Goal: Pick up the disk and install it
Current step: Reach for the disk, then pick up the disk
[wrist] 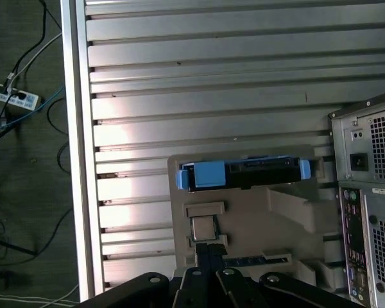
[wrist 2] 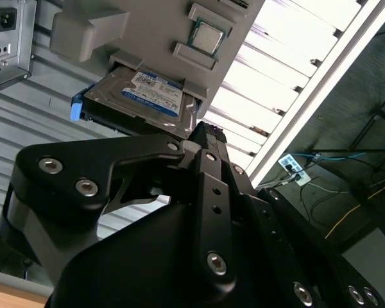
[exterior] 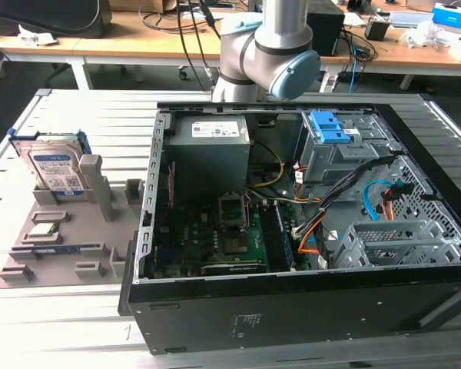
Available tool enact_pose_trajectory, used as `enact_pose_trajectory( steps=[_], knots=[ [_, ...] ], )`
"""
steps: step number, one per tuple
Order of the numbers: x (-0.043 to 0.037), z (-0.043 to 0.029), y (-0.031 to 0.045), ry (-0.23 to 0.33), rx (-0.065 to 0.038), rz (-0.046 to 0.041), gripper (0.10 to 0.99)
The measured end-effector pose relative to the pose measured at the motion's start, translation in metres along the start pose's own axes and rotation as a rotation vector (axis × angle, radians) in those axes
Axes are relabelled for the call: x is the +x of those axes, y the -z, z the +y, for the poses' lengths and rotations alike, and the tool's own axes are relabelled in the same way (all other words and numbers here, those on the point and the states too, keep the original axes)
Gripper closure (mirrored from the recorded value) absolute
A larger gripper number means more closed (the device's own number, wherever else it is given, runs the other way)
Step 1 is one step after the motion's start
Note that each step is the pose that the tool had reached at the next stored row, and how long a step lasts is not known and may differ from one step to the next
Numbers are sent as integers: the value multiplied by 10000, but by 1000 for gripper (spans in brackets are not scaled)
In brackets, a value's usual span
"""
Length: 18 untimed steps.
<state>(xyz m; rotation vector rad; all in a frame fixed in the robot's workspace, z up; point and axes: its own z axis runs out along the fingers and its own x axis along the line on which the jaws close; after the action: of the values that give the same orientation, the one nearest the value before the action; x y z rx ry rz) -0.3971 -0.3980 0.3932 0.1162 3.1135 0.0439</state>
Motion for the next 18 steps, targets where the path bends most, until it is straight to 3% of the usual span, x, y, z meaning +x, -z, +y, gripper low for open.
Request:
enact_pose_trajectory(
  steps=[8,13,18],
  knots=[
    [1,0,0,18,0,0,980],
    [1,0,1,708,-17,21,980],
    [1,0,0,2105,-52,61,980]
  ],
)
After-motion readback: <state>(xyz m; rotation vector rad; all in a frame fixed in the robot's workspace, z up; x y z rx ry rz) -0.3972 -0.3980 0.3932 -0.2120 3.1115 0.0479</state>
